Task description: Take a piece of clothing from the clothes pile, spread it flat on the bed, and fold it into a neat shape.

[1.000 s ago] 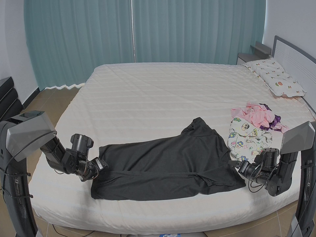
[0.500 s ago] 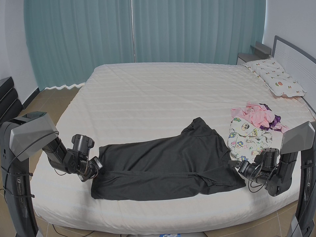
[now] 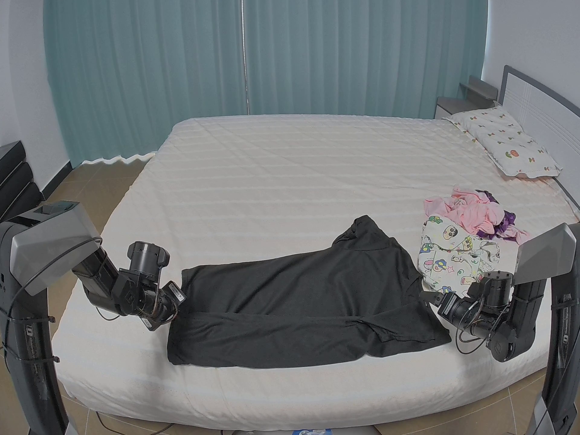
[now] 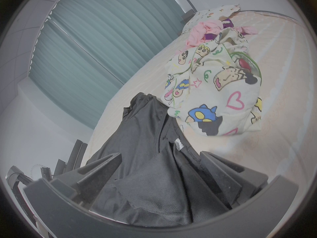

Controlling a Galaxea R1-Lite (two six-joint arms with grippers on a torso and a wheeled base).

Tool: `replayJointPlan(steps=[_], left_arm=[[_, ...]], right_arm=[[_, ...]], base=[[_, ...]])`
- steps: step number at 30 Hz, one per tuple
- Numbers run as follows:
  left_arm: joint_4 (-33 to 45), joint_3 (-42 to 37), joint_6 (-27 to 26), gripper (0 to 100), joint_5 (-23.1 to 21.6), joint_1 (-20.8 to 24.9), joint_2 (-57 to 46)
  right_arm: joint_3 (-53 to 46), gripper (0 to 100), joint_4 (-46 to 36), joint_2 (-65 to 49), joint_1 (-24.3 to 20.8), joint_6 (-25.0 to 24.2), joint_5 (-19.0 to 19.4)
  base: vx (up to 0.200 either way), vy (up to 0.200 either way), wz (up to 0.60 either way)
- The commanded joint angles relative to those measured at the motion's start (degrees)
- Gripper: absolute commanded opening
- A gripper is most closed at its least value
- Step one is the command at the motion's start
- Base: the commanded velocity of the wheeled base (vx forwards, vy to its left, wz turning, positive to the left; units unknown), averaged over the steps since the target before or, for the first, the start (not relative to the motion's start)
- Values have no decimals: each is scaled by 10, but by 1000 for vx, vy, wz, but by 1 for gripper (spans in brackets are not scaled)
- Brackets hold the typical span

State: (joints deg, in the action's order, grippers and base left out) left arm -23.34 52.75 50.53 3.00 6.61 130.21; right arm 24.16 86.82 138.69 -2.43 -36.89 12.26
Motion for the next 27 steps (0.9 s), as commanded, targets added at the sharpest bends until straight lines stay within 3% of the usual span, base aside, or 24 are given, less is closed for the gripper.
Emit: replayJointPlan(steps=[1,8,13,26,27], left_arm=[[1,-4,1,0,-3,-5,-7],[0,-8,1,0,-6,-4,-7],[-1,-10,1,0,-6,-5,-7],[-1,-10,1,0,-6,-5,-7],[-1,-10,1,0,-6,-5,-7]], right_arm=[[-1,100,3,-4,-3,2,0],[16,100,-4,4,-8,11,19],[47,100,-13,33,-11,64,30],[81,100,-22,71,-18,72,31],[82,0,-22,71,-18,72,31]], base=[[0,0,0],[0,0,0],[0,0,0],[0,0,0],[0,0,0]])
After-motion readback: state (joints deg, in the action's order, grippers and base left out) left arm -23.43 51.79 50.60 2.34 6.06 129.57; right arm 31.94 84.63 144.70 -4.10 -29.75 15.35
